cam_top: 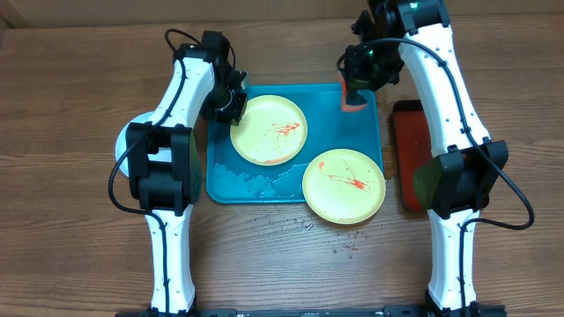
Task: Clean dirty plates on tray and stack at the side
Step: 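Lower the sponge with right gripper onto the held yellow plate, then scrub the yellow plate with the sponge while left gripper holds its rim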
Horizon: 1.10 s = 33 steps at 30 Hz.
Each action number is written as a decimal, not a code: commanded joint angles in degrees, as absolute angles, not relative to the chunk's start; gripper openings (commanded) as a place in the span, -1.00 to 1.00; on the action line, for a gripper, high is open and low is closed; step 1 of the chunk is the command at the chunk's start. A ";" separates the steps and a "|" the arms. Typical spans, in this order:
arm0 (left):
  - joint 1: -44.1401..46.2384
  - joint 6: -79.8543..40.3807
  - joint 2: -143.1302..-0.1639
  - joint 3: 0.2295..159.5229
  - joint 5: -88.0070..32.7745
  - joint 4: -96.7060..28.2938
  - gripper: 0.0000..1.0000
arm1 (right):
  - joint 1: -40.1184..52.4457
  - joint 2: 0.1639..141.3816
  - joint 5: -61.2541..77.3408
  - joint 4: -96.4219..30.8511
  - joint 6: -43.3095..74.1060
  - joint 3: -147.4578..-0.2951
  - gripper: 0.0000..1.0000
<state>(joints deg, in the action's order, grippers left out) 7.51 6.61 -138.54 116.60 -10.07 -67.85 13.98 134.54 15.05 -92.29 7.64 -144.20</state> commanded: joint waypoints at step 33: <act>4.19 -4.86 -139.72 116.03 -20.21 -72.25 -0.91 | 28.38 136.49 7.29 -52.60 28.82 -115.22 -0.93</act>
